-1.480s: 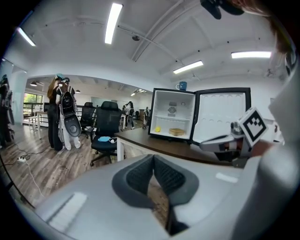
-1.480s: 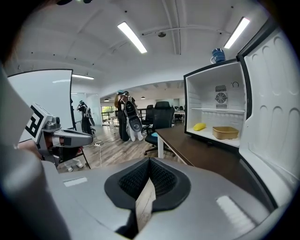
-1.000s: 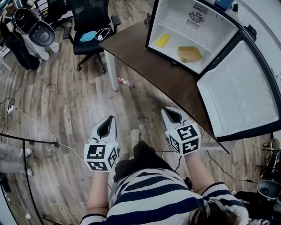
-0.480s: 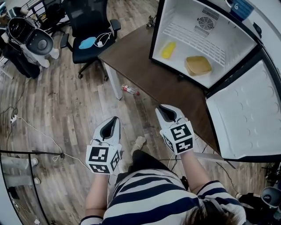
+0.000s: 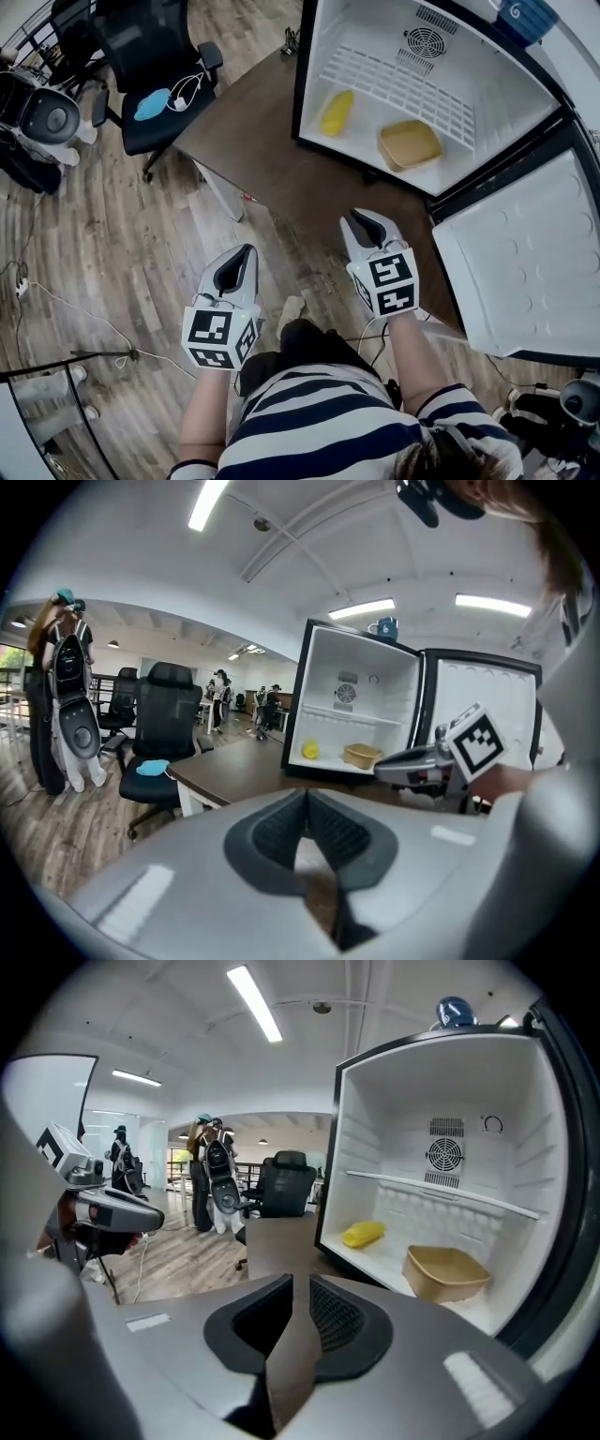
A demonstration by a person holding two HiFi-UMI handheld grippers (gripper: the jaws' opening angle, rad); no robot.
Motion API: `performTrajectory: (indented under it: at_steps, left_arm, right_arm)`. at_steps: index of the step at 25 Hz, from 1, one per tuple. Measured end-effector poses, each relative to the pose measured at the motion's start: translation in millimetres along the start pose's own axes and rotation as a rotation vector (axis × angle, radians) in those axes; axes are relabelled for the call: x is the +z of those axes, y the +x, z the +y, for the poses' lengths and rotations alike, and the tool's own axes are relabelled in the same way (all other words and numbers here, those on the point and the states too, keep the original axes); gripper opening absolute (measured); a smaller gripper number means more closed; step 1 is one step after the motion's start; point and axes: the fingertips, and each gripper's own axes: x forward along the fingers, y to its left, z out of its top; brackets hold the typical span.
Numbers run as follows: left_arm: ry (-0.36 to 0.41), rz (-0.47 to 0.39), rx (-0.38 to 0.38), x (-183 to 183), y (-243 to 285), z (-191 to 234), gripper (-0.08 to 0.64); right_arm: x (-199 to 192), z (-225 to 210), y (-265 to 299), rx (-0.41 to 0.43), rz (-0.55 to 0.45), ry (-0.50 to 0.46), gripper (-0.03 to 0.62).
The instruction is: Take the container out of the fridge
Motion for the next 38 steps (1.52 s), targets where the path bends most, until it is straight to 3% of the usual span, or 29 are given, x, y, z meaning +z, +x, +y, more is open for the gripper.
performTrajectory:
  at_steps: [14, 25, 33, 38]
  left_arm:
    - [0.075, 0.059, -0.188, 18, 122, -30, 0.0]
    - [0.1, 0.094, -0.29, 16, 189, -54, 0.0]
    - [0.093, 0.112, -0.307, 12, 213, -52, 0.0]
    - [0.087, 0.118, -0.313, 11, 224, -51, 0.0]
  right_arm:
    - [-30, -106, 32, -0.188, 0.08, 0.044, 0.048]
    - [-24, -169, 59, -0.323, 0.094, -0.034, 0.079]
    - [-17, -193, 83, -0.347, 0.132, -0.124, 0.089]
    - [-20, -198, 96, -0.318, 0.188, -0.178, 0.089]
